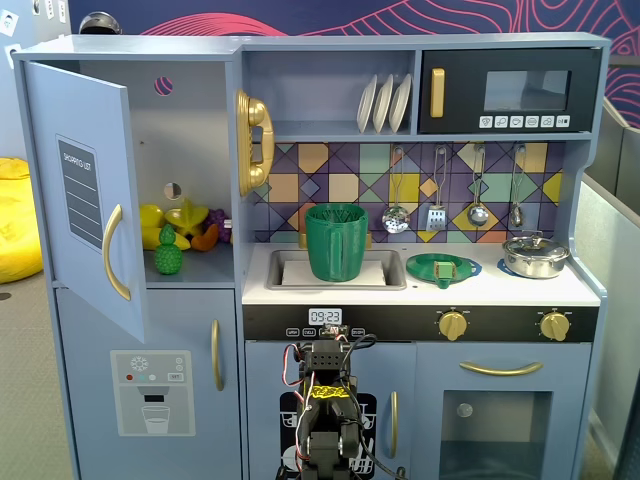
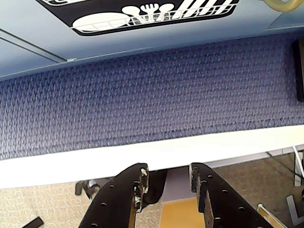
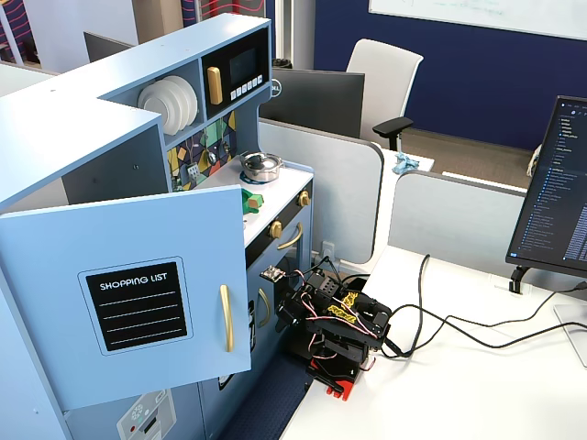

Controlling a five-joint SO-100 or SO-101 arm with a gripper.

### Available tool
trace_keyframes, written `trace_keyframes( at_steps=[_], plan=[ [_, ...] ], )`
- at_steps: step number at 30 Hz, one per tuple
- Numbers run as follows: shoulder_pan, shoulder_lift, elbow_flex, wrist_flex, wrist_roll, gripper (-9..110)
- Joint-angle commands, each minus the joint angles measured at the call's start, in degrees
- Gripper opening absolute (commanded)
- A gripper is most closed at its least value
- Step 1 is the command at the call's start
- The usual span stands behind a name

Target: Pick up the green pineapple from the left cabinet and place it in the green recipient

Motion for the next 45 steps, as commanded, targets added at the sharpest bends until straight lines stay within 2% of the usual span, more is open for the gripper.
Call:
trace_keyframes(
  at_steps=[1, 9, 16, 20, 23, 29, 31, 35, 40, 45],
  plan=[
    [-1.2, -0.4, 0.4, 10.6, -0.4, 0],
    [0.4, -0.4, 0.4, 10.6, -1.9, 3],
    [0.7, -0.4, 0.5, 10.5, 0.4, 0],
    [-5.3, -0.4, 0.4, 8.6, -4.3, 0],
    [-12.4, -2.3, -0.5, -4.4, -4.1, 0],
    [-24.3, -18.5, -7.4, -43.7, -8.9, 1],
    [-28.7, -23.6, -12.2, -52.5, -9.9, 2],
    [-33.1, -32.6, -24.3, -58.3, -11.0, 7],
    [-34.4, -39.1, -36.5, -61.6, -5.3, 24],
    [-37.2, -42.0, -43.2, -68.3, -3.2, 32]
  ],
)
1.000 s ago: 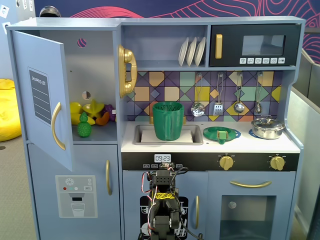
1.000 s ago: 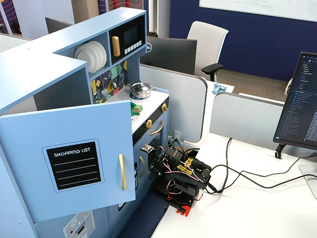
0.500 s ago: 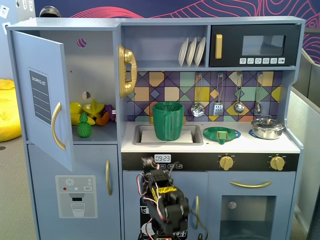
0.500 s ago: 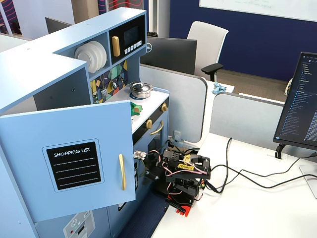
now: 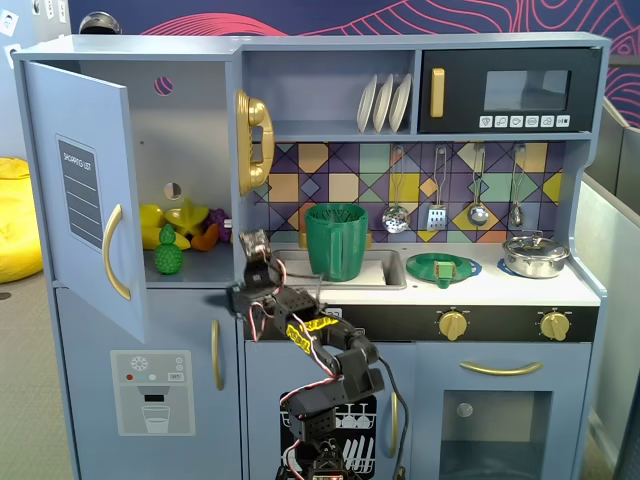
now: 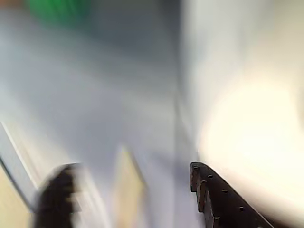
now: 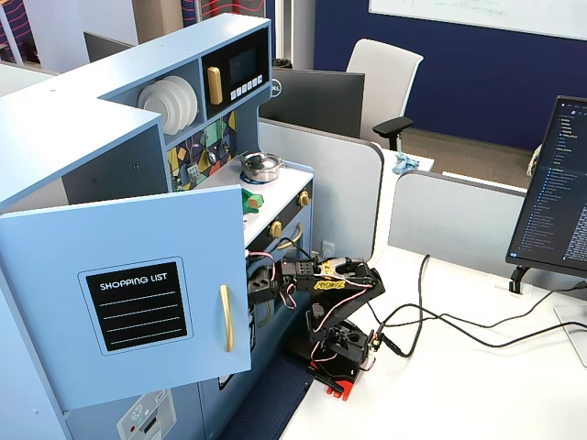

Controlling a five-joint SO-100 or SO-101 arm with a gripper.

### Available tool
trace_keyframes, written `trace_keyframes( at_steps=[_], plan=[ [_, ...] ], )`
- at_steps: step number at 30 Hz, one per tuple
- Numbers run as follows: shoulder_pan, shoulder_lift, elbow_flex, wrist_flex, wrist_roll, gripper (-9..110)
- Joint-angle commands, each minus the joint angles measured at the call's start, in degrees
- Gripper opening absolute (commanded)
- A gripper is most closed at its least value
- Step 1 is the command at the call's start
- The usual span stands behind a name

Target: Pick up the green pineapple from the left cabinet and place it in the green recipient

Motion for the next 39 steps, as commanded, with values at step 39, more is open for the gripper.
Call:
trace_keyframes(
  at_steps=[39],
  plan=[
    [-5.4, -41.9, -29.2, -37.1, -7.9, 35]
  ],
)
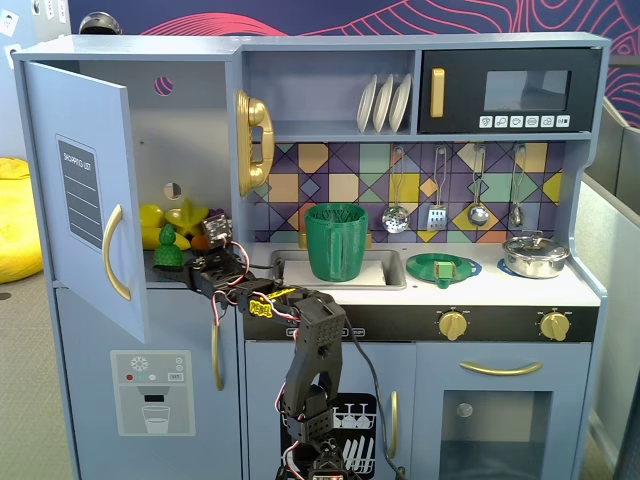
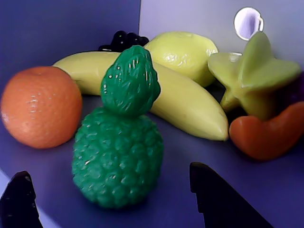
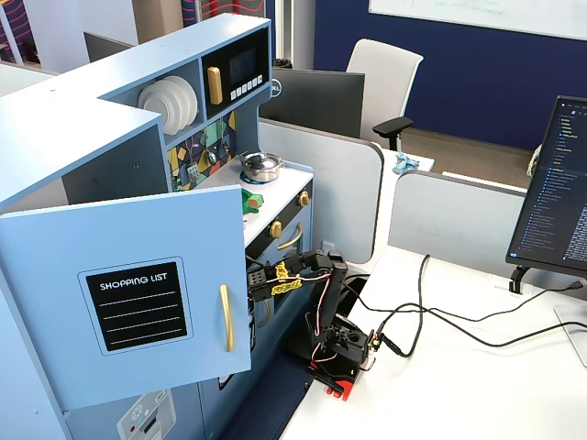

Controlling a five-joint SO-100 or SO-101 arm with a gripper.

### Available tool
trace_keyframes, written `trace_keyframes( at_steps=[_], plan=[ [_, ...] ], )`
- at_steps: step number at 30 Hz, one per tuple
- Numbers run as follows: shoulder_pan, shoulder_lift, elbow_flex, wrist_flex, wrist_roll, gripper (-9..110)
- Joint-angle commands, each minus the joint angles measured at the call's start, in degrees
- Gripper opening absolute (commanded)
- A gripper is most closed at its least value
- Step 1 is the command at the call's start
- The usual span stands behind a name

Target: Pick up the green pineapple from the left cabinet and place it in the green recipient

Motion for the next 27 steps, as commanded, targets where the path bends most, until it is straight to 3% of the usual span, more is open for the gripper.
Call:
trace_keyframes(
  at_steps=[1, 16, 18, 22, 27],
  plan=[
    [-0.8, -2.0, -6.4, -2.8, -1.6, 35],
    [0.3, -18.3, -23.6, -1.3, -3.1, 33],
    [0.2, -19.3, -25.2, -0.4, -2.8, 28],
    [-0.1, -19.1, -24.8, 3.3, -6.6, 0],
    [0.0, -14.8, -21.4, 5.9, -6.7, 0]
  ],
)
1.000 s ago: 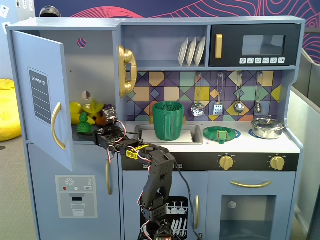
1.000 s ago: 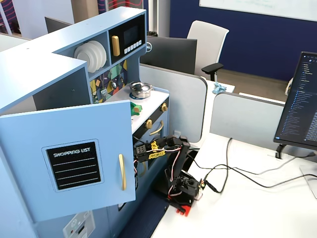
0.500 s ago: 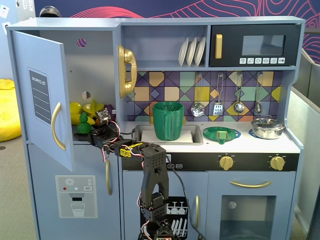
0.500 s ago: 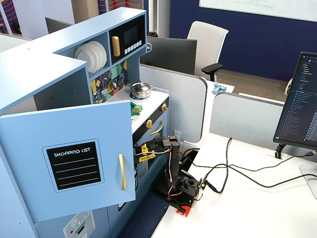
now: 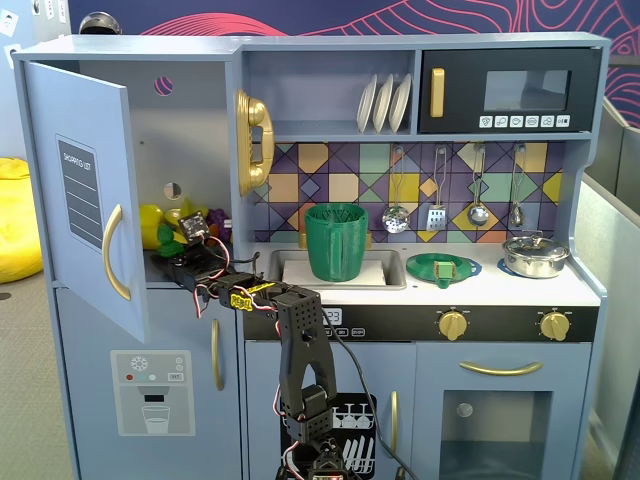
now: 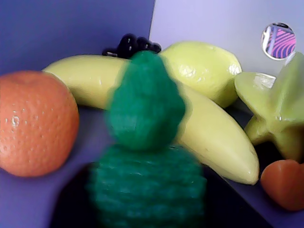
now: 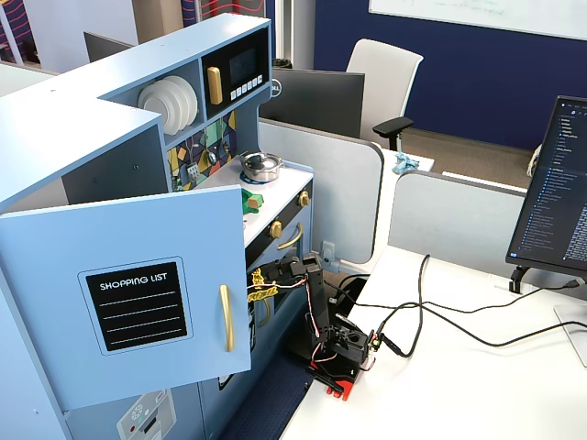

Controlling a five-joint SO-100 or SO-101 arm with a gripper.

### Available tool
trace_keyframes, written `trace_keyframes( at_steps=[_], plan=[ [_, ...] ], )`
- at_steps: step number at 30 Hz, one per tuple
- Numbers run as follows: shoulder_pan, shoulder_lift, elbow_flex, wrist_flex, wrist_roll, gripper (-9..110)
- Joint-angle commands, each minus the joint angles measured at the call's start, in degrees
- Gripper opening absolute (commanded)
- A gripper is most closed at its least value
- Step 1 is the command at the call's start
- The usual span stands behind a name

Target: Pick up the green pineapple from the left cabinet and place it in the green recipient

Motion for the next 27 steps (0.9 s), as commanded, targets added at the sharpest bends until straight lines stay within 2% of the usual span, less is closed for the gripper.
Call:
trace_keyframes(
  at_steps=[1, 8, 12, 16, 19, 23, 27],
  plan=[
    [0.8, 6.4, 0.9, 3.2, -2.4, 0],
    [-2.8, 36.1, 18.2, 12.3, -12.5, 0],
    [-3.1, 54.5, 27.0, 21.2, -14.8, 0],
    [0.3, 68.1, 28.7, 36.6, -14.1, 0],
    [7.0, 74.4, 27.6, 46.3, -11.1, 0],
    [21.2, 75.8, 21.4, 58.4, -3.4, 0],
    [32.6, 68.6, 15.3, 58.7, 0.8, 0]
  ],
)
